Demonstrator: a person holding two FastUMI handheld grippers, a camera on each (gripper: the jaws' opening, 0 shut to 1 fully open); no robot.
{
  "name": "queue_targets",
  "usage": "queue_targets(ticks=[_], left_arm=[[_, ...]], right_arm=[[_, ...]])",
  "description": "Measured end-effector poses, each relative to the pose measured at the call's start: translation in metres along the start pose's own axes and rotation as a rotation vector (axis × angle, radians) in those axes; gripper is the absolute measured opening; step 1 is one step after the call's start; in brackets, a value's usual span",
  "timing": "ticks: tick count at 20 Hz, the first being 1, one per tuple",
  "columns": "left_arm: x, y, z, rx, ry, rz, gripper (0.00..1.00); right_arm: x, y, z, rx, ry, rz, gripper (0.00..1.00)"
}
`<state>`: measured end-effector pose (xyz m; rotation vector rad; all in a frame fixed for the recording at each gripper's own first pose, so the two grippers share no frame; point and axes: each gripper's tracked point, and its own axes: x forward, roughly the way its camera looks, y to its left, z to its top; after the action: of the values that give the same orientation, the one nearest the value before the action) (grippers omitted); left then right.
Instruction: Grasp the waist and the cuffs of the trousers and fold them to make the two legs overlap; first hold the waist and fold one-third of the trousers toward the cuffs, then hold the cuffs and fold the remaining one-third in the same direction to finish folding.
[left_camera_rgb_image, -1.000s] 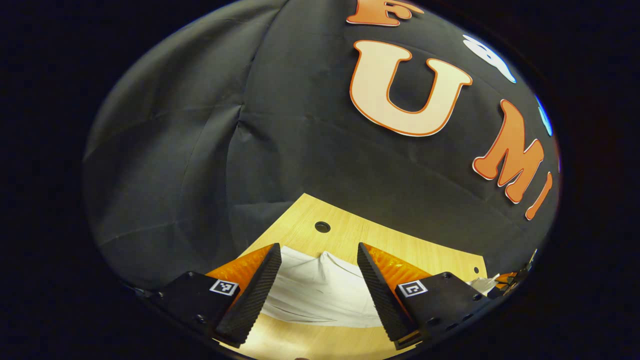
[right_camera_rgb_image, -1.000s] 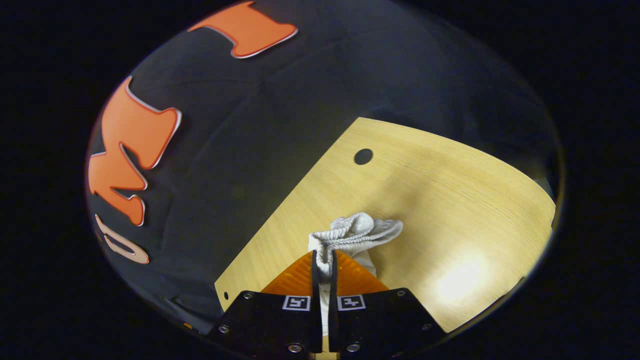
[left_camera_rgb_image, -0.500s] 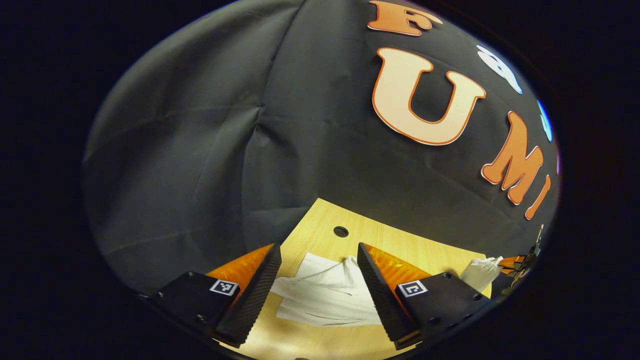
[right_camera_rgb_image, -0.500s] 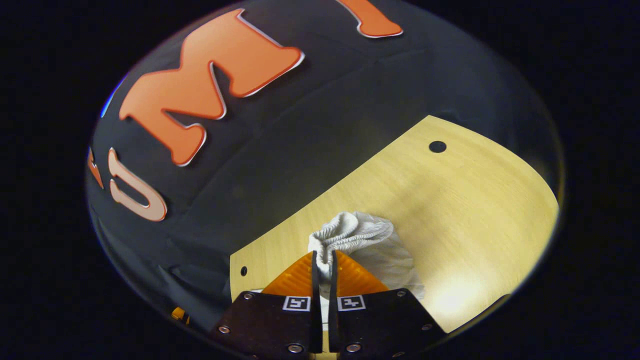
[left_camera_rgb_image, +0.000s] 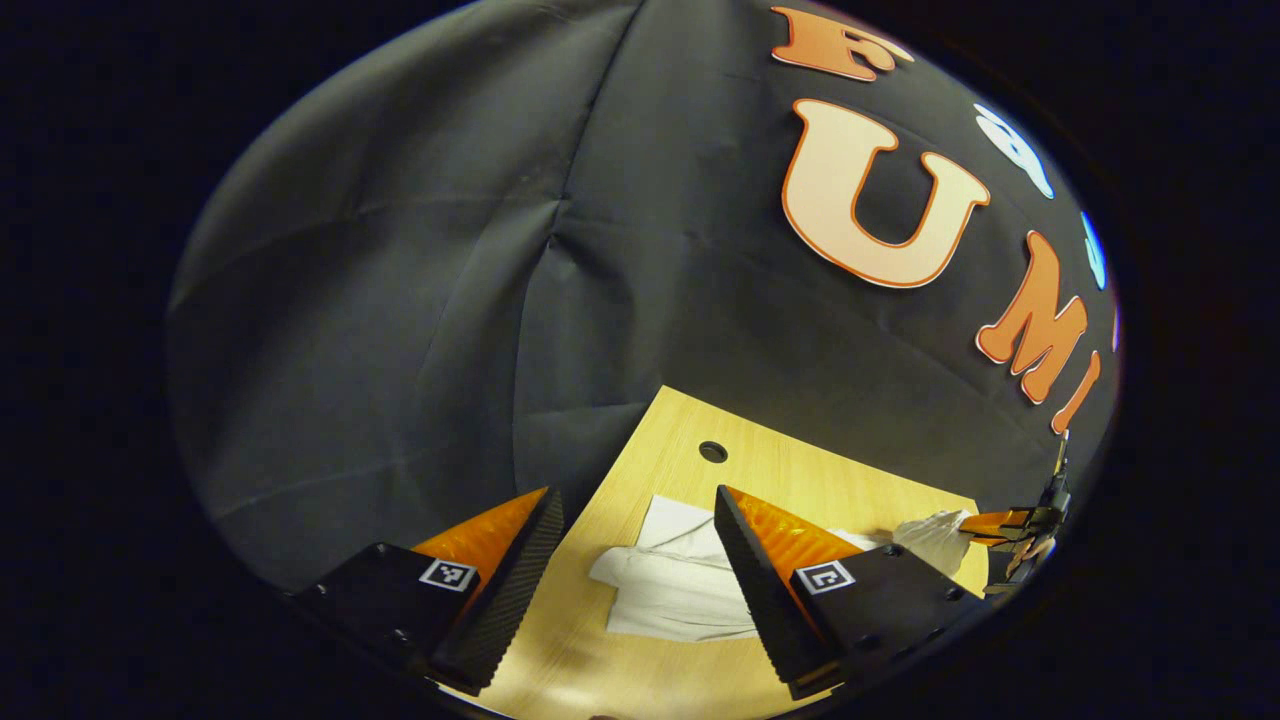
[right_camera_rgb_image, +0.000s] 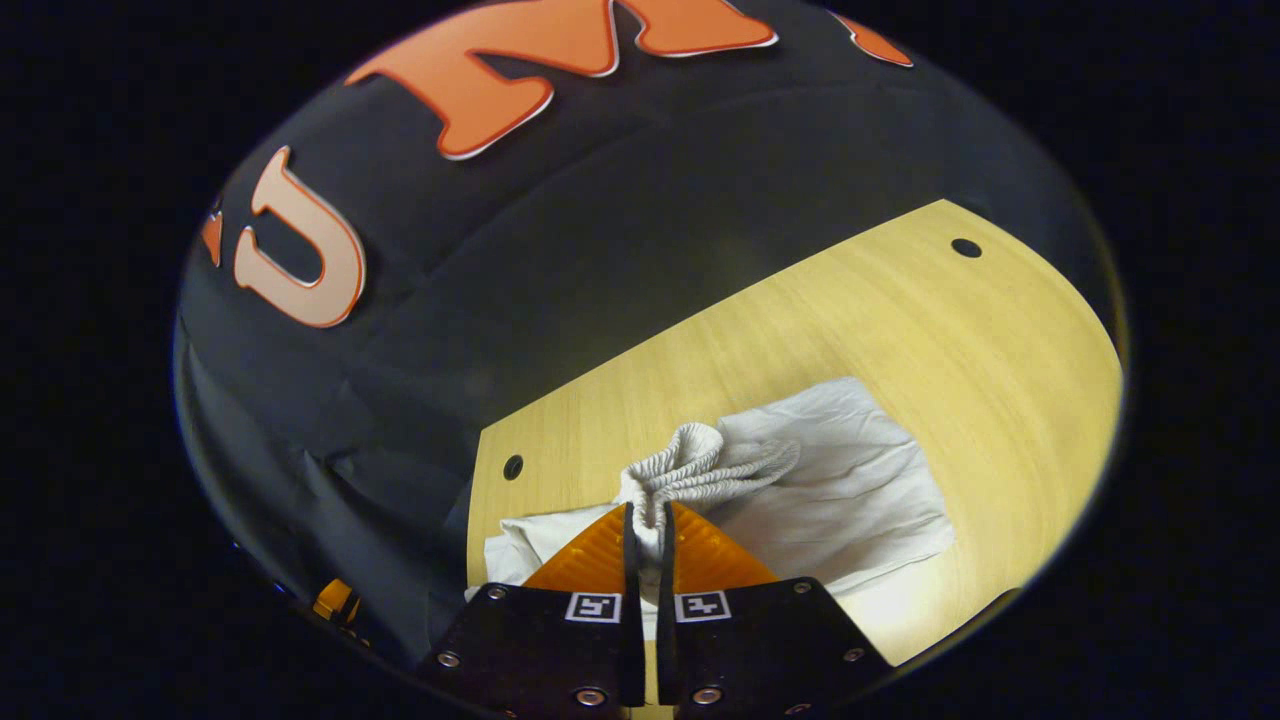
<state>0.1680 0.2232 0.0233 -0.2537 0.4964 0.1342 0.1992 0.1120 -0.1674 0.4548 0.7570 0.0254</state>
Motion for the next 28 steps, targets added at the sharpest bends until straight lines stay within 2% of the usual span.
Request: queue_targets(ticks=[6, 8, 10, 11, 12, 13, 15, 17, 20, 22, 28], left_arm=[[-0.002, 0.029, -0.009, -0.023, 0.025, 0.023, 1.00], [0.000, 0.035, -0.013, -0.036, 0.034, 0.028, 1.00], [0.000, 0.040, -0.019, -0.052, 0.048, 0.028, 1.00], [0.000, 0.039, -0.024, -0.058, 0.056, 0.028, 1.00], [0.001, 0.038, -0.026, -0.064, 0.065, 0.027, 1.00], [0.003, 0.039, -0.029, -0.071, 0.072, 0.026, 1.00], [0.005, 0.036, -0.040, -0.100, 0.094, 0.013, 1.00], [0.005, 0.029, -0.058, -0.173, 0.153, -0.035, 1.00], [0.002, 0.006, -0.095, -0.420, 0.306, -0.146, 1.00], [0.017, 0.009, -0.123, -0.535, 0.377, -0.148, 1.00], [0.036, 0.010, -0.193, -0.717, 0.498, -0.110, 1.00]], right_arm=[[0.014, -0.003, -0.028, -0.046, 0.074, -0.024, 0.06], [0.014, -0.002, -0.036, -0.052, 0.105, -0.018, 0.11], [0.010, 0.011, -0.049, -0.033, 0.153, 0.017, 0.23], [0.009, 0.016, -0.053, -0.025, 0.167, 0.041, 0.38], [0.009, 0.020, -0.057, -0.020, 0.174, 0.055, 0.41], [0.009, 0.020, -0.057, -0.019, 0.173, 0.056, 0.51], [0.011, 0.015, -0.061, -0.030, 0.172, 0.038, 0.77], [0.012, 0.011, -0.064, -0.043, 0.177, 0.029, 0.98], [0.004, 0.005, -0.063, -0.013, 0.187, 0.046, 0.99], [0.001, -0.006, -0.061, -0.006, 0.181, 0.040, 0.99], [-0.010, -0.035, -0.062, 0.024, 0.195, 0.018, 0.99]])
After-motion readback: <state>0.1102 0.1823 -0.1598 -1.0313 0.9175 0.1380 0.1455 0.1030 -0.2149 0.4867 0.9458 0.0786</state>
